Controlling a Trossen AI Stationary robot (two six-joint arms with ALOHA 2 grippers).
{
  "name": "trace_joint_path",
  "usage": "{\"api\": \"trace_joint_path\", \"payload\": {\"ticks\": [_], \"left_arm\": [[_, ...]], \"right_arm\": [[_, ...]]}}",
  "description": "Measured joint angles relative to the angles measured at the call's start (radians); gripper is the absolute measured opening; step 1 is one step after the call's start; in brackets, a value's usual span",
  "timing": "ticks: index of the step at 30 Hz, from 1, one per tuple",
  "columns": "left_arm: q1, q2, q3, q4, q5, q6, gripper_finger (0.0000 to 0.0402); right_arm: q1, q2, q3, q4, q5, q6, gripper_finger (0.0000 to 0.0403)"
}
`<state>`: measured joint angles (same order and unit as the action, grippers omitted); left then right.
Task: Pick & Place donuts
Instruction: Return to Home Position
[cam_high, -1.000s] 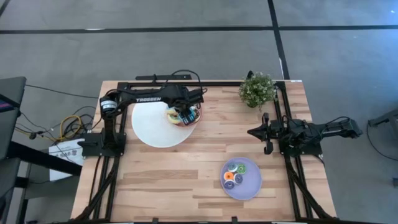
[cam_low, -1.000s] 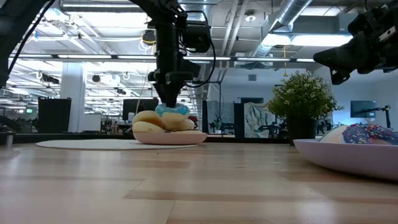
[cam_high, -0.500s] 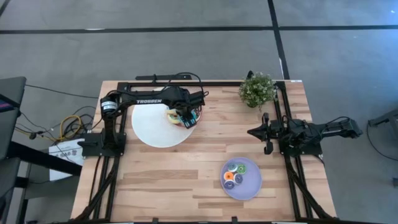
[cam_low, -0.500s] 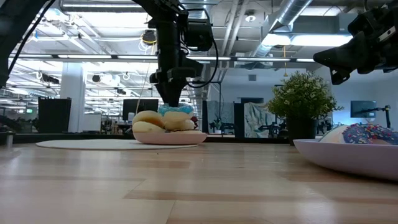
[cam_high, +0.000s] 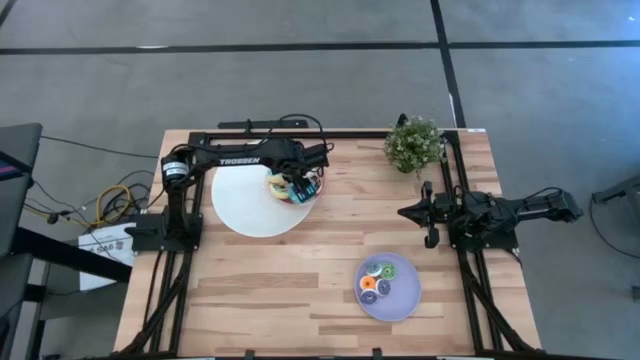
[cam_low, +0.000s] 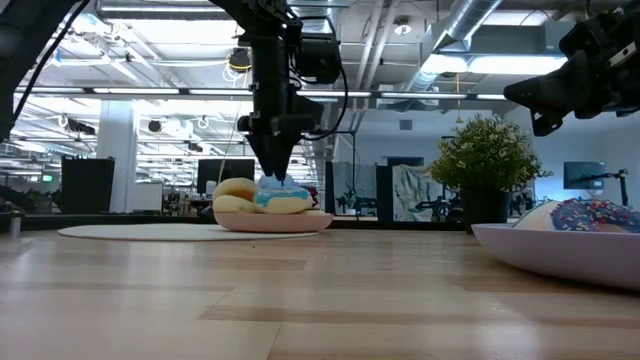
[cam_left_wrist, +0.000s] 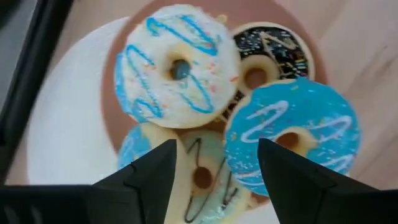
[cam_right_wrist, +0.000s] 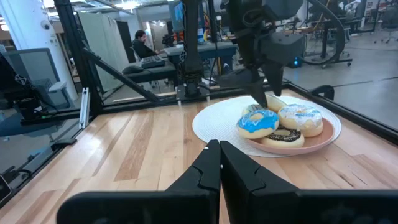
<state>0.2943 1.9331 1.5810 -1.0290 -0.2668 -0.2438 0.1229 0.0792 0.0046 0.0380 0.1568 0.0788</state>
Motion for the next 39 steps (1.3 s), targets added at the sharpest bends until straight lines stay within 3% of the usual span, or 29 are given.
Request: {"api": "trace_joint_path", "payload": {"ticks": [5,14,21,26,33,39], "left_arm": [[-0.002,0.0,0.001,0.0,0.05,-0.008,0.022],[-0.009,-0.002,0.113,-0.074,0.026,-0.054,0.022],[-0.106,-0.052,0.141,-0.188,-0.119,-0.055,0.021],[-0.235,-0.143,0.03,-0.192,-0.315,-0.108,0.0158],[-0.351,-0.325,-0.267,0.025,-0.251,-0.163,0.007],[-0.432,-0.499,-0.55,0.26,-0.208,-0.266,0.0018]], "right_arm": [[0.0,0.0,0.0,0.0,0.0,0.0,0.0],[0.0,0.0,0.0,0.0,0.0,0.0,0.0],[0.0,0.0,0.0,0.0,0.0,0.0,0.0],[0.0,0.0,0.0,0.0,0.0,0.0,0.0],[0.0,0.0,0.0,0.0,0.0,0.0,0.0],[0.0,0.0,0.0,0.0,0.0,-0.003,0.0]]}}
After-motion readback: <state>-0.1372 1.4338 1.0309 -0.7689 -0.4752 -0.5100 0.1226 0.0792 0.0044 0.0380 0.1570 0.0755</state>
